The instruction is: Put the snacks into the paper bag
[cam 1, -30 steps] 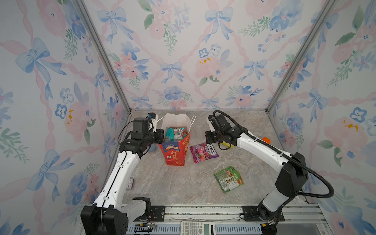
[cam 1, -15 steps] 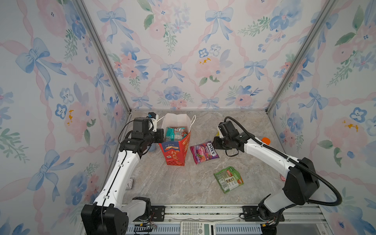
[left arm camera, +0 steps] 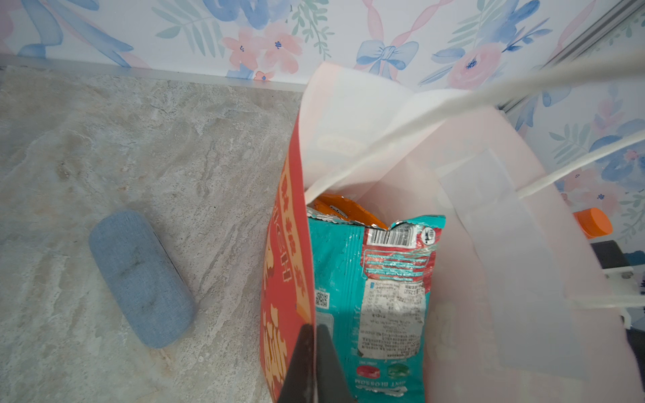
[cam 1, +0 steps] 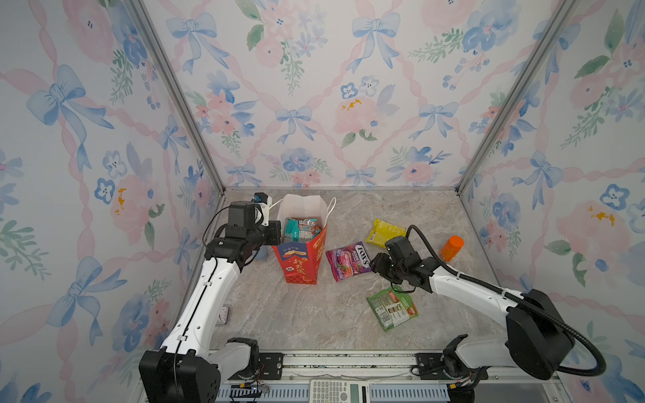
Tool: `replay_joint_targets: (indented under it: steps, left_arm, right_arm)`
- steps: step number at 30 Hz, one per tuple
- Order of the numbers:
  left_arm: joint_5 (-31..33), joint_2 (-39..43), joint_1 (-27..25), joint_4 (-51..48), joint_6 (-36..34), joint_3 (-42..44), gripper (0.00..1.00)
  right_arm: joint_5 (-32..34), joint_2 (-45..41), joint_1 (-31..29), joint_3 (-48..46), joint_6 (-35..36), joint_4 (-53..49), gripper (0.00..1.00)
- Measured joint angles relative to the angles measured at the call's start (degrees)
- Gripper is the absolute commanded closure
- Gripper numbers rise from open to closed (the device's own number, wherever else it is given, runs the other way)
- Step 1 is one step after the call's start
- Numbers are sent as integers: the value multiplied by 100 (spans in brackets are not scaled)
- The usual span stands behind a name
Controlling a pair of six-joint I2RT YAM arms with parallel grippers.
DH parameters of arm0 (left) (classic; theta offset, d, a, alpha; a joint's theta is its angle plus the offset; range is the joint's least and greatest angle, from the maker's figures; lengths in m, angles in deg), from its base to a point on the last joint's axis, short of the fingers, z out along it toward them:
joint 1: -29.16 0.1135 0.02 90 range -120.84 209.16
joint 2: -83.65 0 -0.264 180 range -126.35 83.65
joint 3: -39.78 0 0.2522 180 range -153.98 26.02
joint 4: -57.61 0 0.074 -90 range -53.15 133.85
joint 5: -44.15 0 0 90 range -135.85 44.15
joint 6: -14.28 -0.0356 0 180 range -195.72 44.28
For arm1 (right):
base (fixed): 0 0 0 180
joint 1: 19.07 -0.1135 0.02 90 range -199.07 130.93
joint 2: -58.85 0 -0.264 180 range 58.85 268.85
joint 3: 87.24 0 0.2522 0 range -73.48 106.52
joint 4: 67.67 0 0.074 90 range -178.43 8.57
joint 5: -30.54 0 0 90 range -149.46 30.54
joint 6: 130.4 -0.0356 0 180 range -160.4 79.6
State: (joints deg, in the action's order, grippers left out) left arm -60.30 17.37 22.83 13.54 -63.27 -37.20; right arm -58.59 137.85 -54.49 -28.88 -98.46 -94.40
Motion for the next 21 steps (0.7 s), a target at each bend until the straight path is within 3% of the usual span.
replay_joint_targets:
  steps: [21]
  left_arm:
    - [0,0,0,0,0,0,100]
  right_arm:
    - [-151,1019,-31,-413,-1095,1589,41]
